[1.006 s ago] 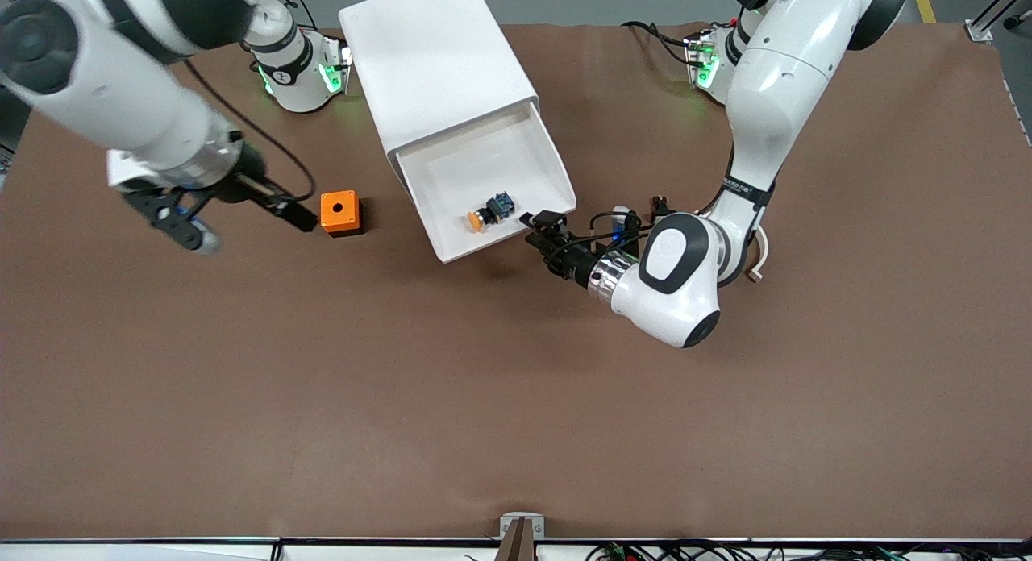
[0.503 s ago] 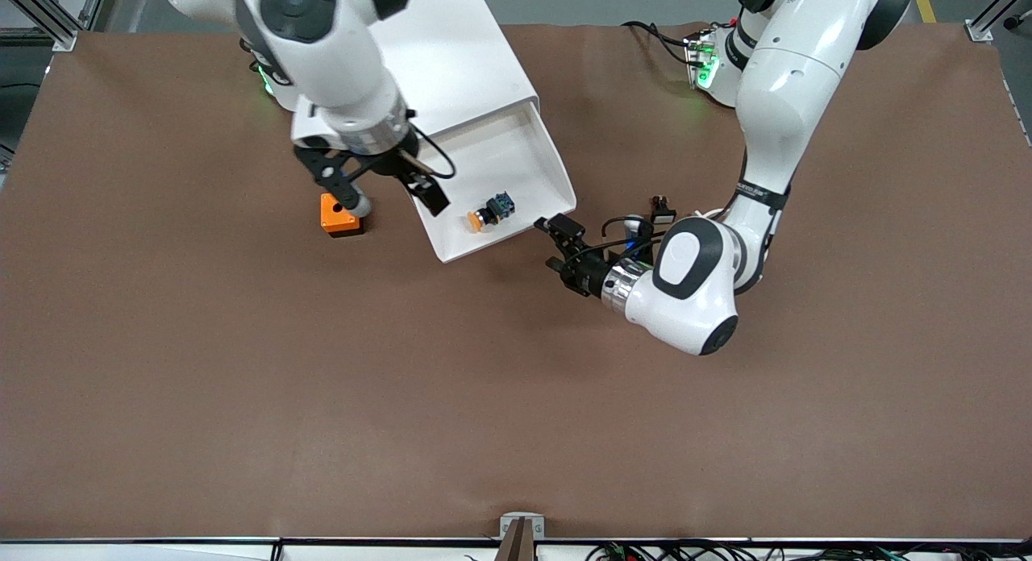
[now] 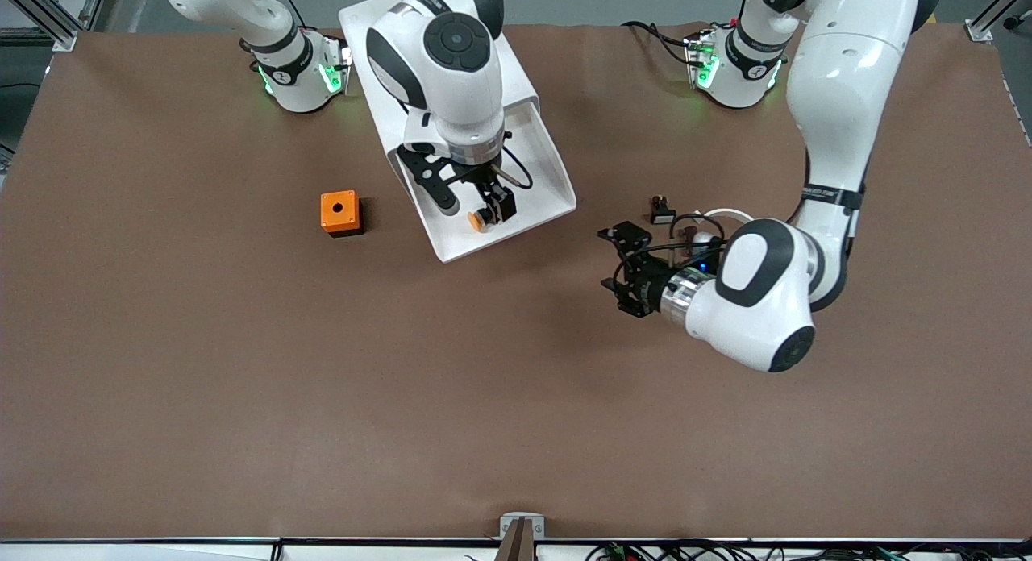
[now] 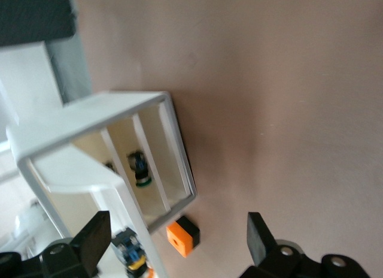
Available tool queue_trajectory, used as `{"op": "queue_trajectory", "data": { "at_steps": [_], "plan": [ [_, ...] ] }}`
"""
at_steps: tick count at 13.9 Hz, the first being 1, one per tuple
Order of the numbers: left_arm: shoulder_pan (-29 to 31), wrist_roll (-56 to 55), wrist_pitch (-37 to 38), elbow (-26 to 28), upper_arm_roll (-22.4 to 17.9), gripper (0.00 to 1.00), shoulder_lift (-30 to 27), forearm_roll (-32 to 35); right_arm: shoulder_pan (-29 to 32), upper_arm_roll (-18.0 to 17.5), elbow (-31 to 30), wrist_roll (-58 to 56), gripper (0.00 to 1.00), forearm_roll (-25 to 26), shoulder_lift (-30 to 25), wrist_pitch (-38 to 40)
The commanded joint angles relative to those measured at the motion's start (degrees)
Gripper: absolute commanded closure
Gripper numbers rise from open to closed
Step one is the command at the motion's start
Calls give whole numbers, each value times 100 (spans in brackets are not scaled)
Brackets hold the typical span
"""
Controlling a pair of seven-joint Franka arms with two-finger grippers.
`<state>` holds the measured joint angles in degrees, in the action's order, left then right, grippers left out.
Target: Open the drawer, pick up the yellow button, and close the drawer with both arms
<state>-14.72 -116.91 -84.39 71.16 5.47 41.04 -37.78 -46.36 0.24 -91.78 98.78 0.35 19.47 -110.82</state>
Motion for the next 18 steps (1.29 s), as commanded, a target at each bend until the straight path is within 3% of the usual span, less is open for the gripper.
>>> {"op": "queue_trajectory", "data": {
  "at_steps": [1, 4, 8, 11, 12, 13, 14, 18],
  "plan": [
    [-84, 895, 89, 38, -2, 0, -272, 769, -92, 64, 107, 308, 0, 132, 153, -115],
    [-119, 1930, -112, -32, 68, 0, -324, 1422, -119, 64, 125, 335, 0, 132, 276, -194],
    [-197, 4433, -122, -6, 68, 0, -518, 2448, -154, 64, 125, 335, 0, 54, 408, -318],
    [-435, 6009, -235, 11, 68, 0, -518, 2925, -145, 64, 151, 300, 43, 18, 426, -318],
    [-496, 6222, -375, 29, 68, 0, -509, 2986, -145, 64, 178, 291, 62, 18, 426, -309],
    [-567, 6389, -533, 46, 94, 0, -518, 3091, -154, 64, 186, 283, 88, 18, 426, -309],
    [-585, 6478, -726, 151, 216, 0, -518, 3075, -154, 55, 213, 274, 100, 18, 426, -292],
    [-620, 6365, -1702, 565, 814, 0, -527, 3075, 108, 55, 607, -5, 100, 1, 382, 57]
  ]
}}
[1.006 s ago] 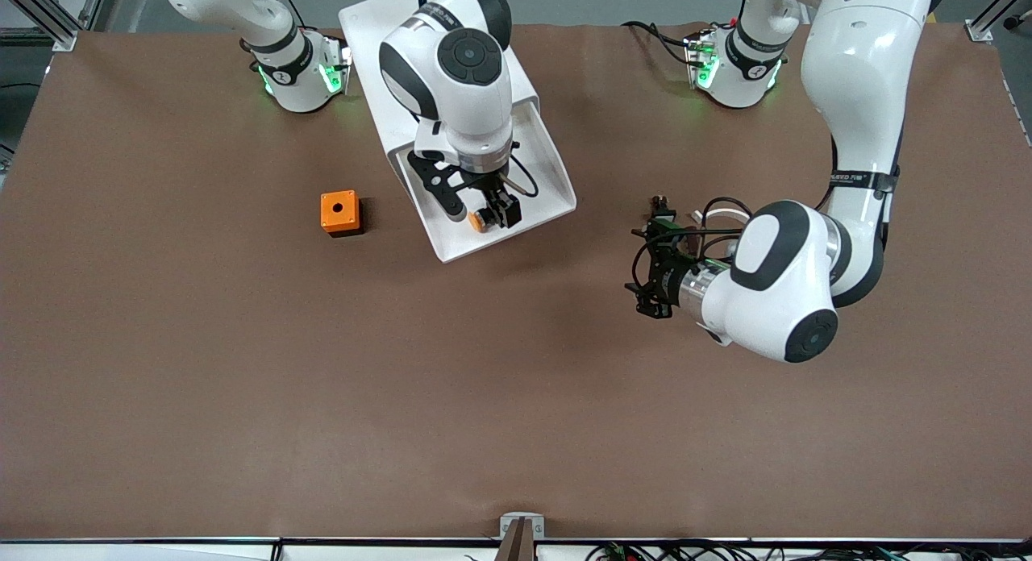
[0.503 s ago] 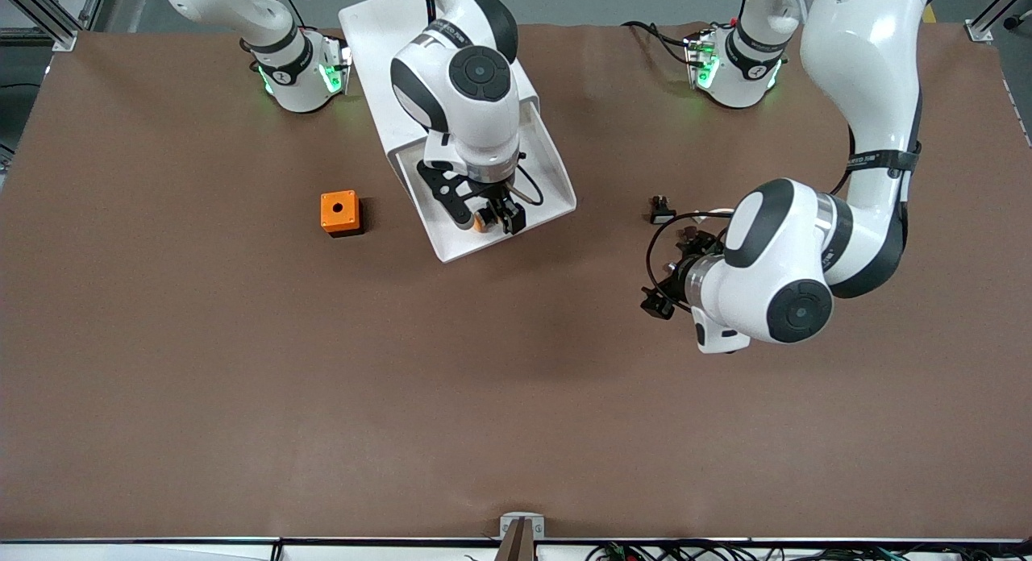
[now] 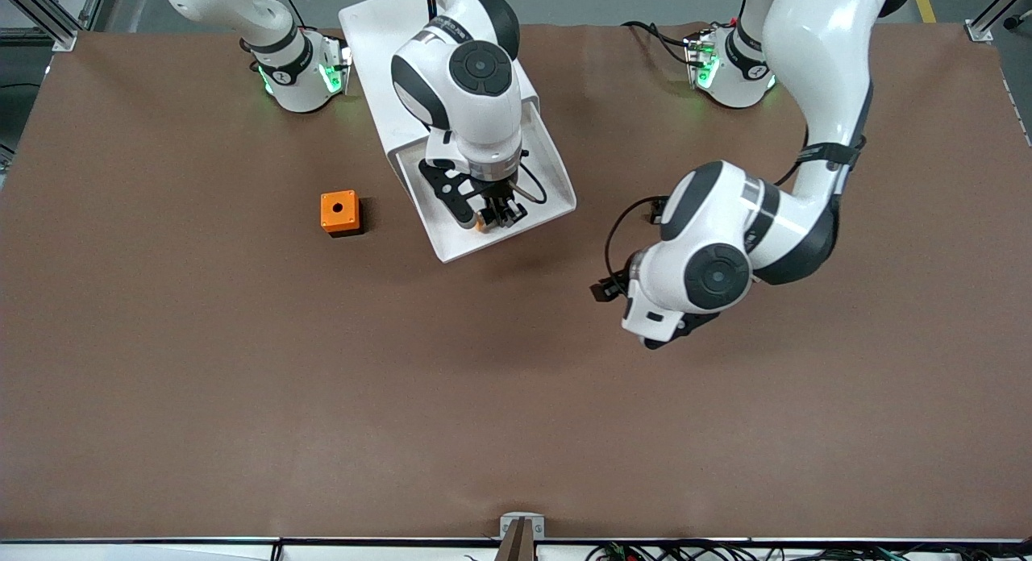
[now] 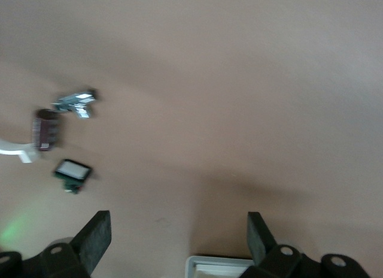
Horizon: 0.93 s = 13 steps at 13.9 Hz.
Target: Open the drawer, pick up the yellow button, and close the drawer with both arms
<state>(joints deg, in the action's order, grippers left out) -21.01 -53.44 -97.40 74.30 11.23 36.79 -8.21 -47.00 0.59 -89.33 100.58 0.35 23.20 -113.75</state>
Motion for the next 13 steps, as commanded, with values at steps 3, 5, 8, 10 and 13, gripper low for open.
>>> {"op": "queue_trajectory", "data": {
  "at_steps": [3, 5, 8, 10, 13],
  "plan": [
    [-367, -577, -982, 427, 345, 0, -85, 109, 892, 64, 855, -2140, 100, -219, -288, 1756],
    [-657, -1000, -1027, 436, 345, 0, -50, 109, 1699, 73, 803, -3582, 100, -237, -631, 2198],
    [-1017, -1449, -1027, 585, 353, 0, -93, 109, 2929, 82, 602, -5902, 100, -220, -703, 2305],
    [-1237, -1712, -1027, 708, 371, 0, -155, 109, 3669, 91, 444, -7204, 100, -141, -651, 2078],
    [-1528, -2082, -1027, 962, 502, 0, -278, 83, 4619, 91, -267, -8857, 100, -132, -484, 956]
  ]
}}
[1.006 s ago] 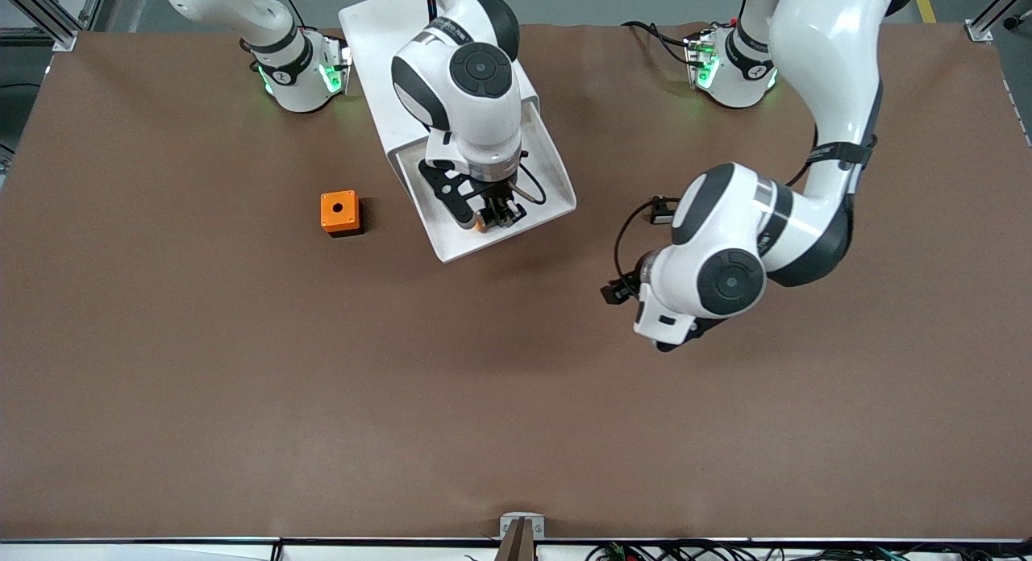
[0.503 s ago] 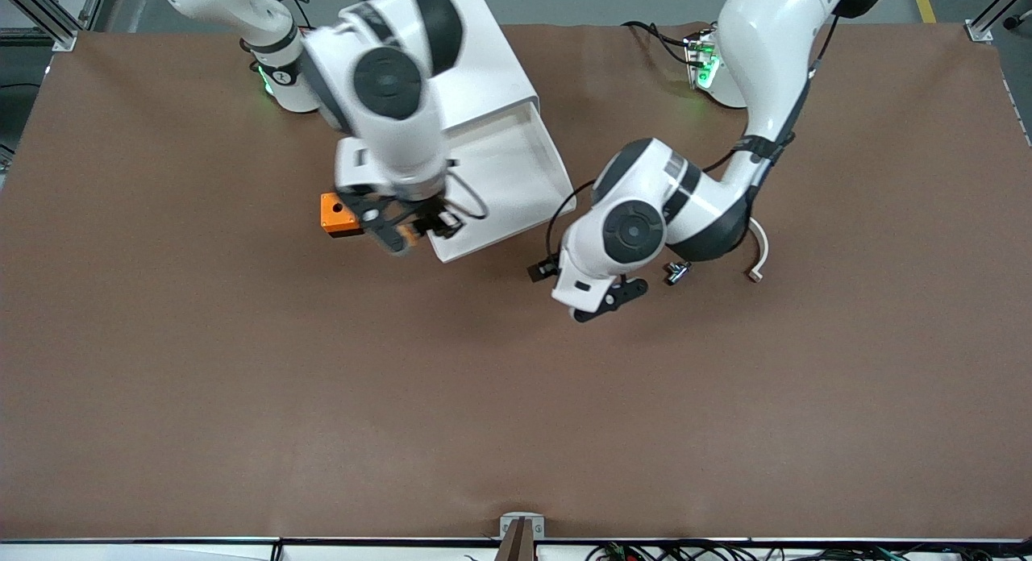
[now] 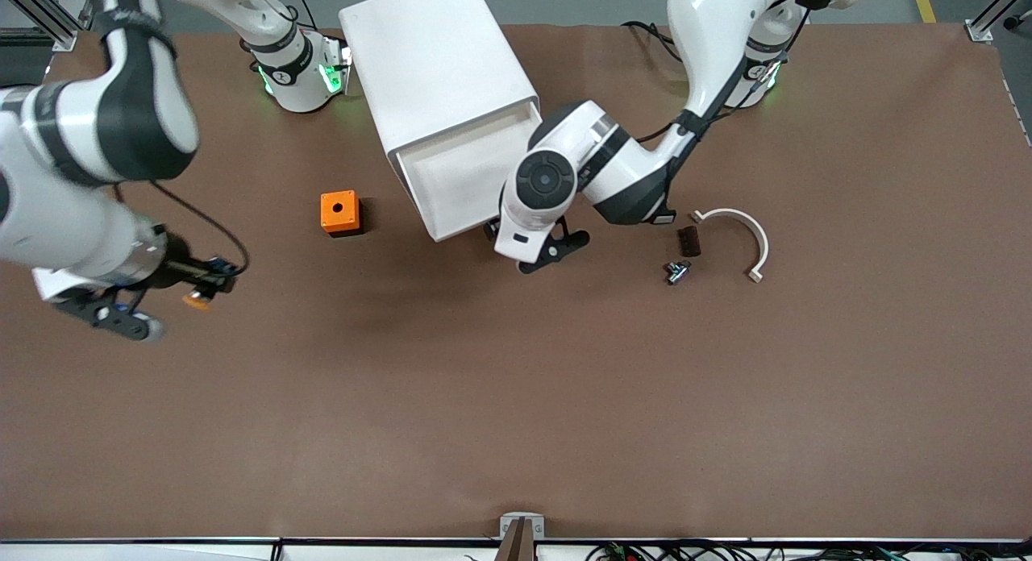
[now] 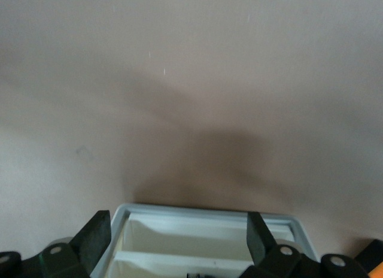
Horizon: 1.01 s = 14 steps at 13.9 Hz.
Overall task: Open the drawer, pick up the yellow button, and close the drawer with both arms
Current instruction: 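Lift the button out with the right gripper while the left gripper pushes drawer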
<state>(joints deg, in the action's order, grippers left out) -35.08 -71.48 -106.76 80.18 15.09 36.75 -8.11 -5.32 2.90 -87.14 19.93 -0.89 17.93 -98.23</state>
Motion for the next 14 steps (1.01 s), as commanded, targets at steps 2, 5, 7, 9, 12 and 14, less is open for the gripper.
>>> {"op": "queue_trajectory", "data": {
  "at_steps": [2, 5, 7, 9, 12, 14],
  "plan": [
    [-122, -515, -91, 506, 370, 0, -343, 81, 856, -140, -838, -1401, 100, -8, 271, -1370],
    [-148, -867, -91, 595, 696, 0, -352, 99, 1340, -149, -919, -2105, 100, -8, 859, -2083],
    [-253, -1025, -91, 630, 785, 0, -352, 125, 1621, -149, -919, -2649, 100, -26, 1246, -2523],
    [-403, -1140, -99, 648, 785, 0, -343, 134, 1736, -158, -901, -2862, 100, -52, 1484, -2718],
    [-508, -1236, -99, 674, 794, 0, -317, 134, 1754, -149, -875, -2985, 100, -43, 1791, -3112],
    [-578, -1342, -91, 718, 794, 0, -317, 134, 1763, -158, -875, -3283, 100, -87, 1977, -3403]
  ]
}}
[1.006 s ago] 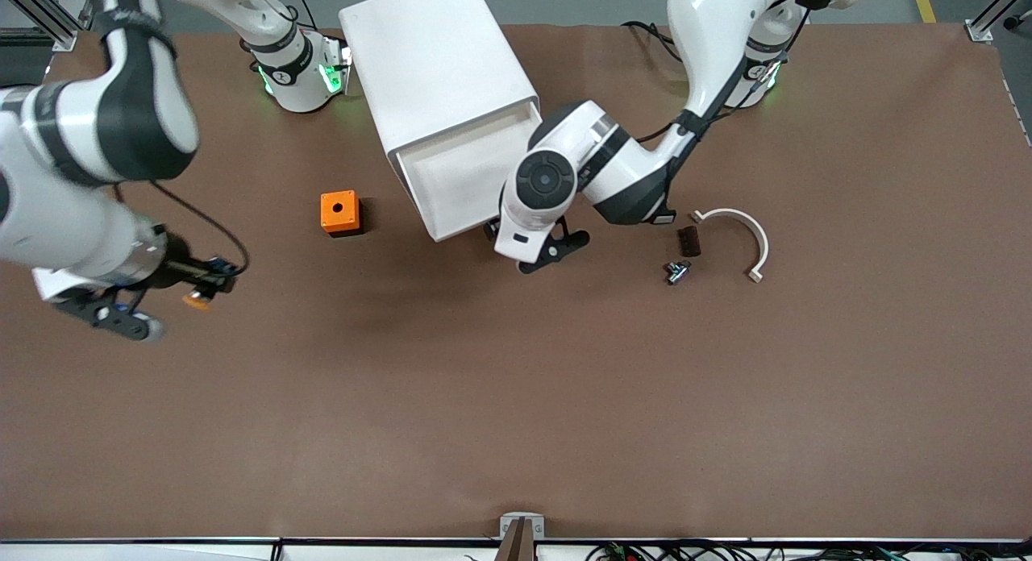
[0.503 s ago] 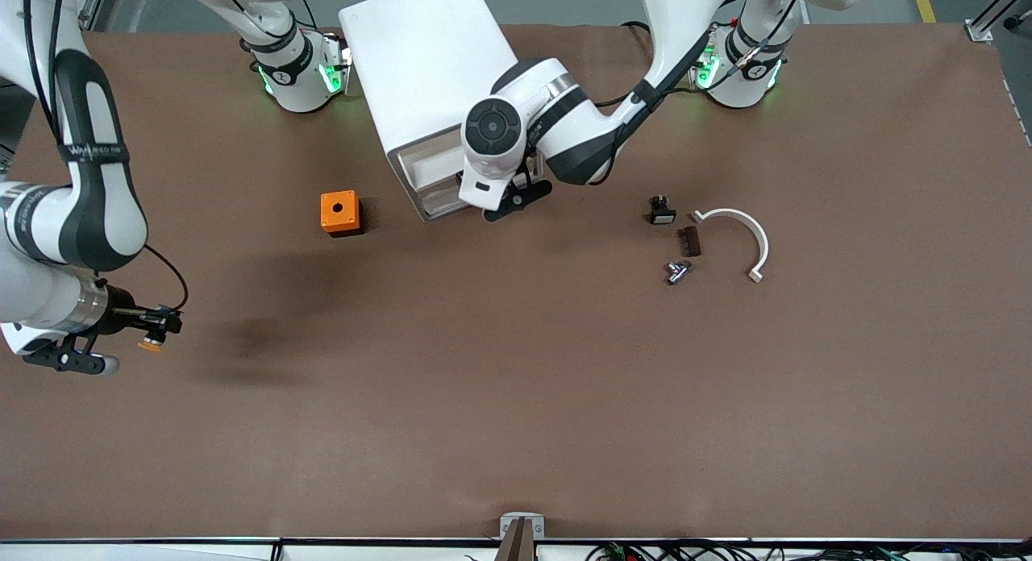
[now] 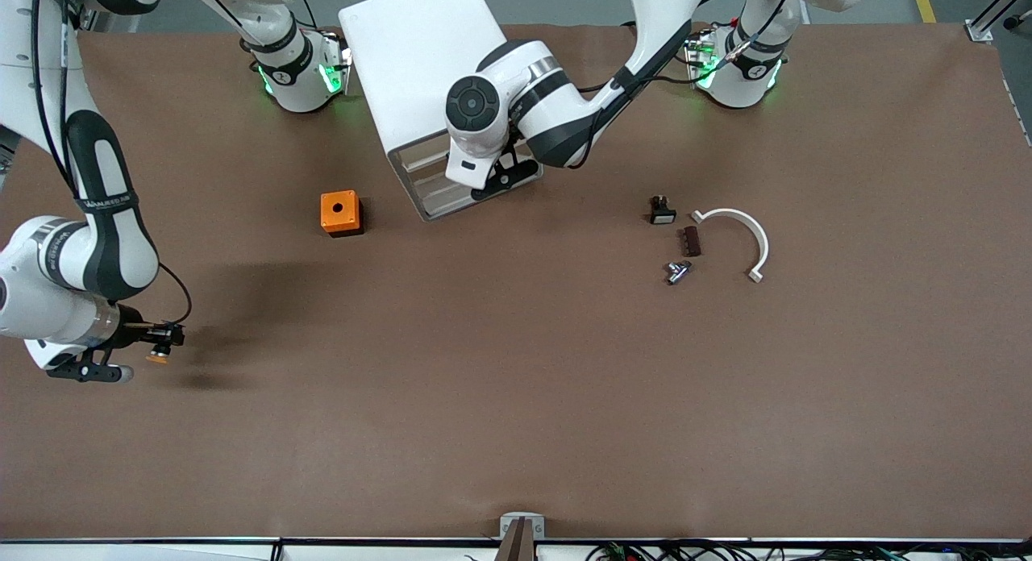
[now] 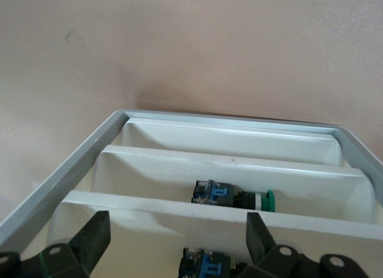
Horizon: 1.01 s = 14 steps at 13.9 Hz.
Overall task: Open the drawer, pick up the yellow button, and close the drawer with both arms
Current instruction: 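Lift the button out with the right gripper while the left gripper pushes drawer, then lower the button onto the table and open the right gripper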
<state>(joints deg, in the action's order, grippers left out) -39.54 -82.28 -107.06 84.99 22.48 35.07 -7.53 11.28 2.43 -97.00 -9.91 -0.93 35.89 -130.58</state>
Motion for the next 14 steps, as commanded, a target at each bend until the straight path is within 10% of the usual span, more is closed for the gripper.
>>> {"op": "queue_trajectory", "data": {
  "at_steps": [1, 2, 3, 4, 14],
  "plan": [
    [-159, -279, -61, 264, 55, 0, -149, 76, 137, -112, 119, -361, 100, -83, 242, -248],
    [-185, -279, -61, 282, 55, 0, -149, 76, 138, -112, 128, -362, 98, -83, 286, -275],
    [-246, -279, -61, 308, 55, 0, -149, 76, 138, -112, 128, -371, 34, -92, 286, -284],
    [-247, -279, -61, 326, 46, 0, -158, 85, 138, -112, 128, -362, 0, -100, 286, -284],
    [2114, 141, 237, 36, -103, 0, -781, 945, 24, -155, 391, 127, 0, -92, -670, 1427]
  ]
}}
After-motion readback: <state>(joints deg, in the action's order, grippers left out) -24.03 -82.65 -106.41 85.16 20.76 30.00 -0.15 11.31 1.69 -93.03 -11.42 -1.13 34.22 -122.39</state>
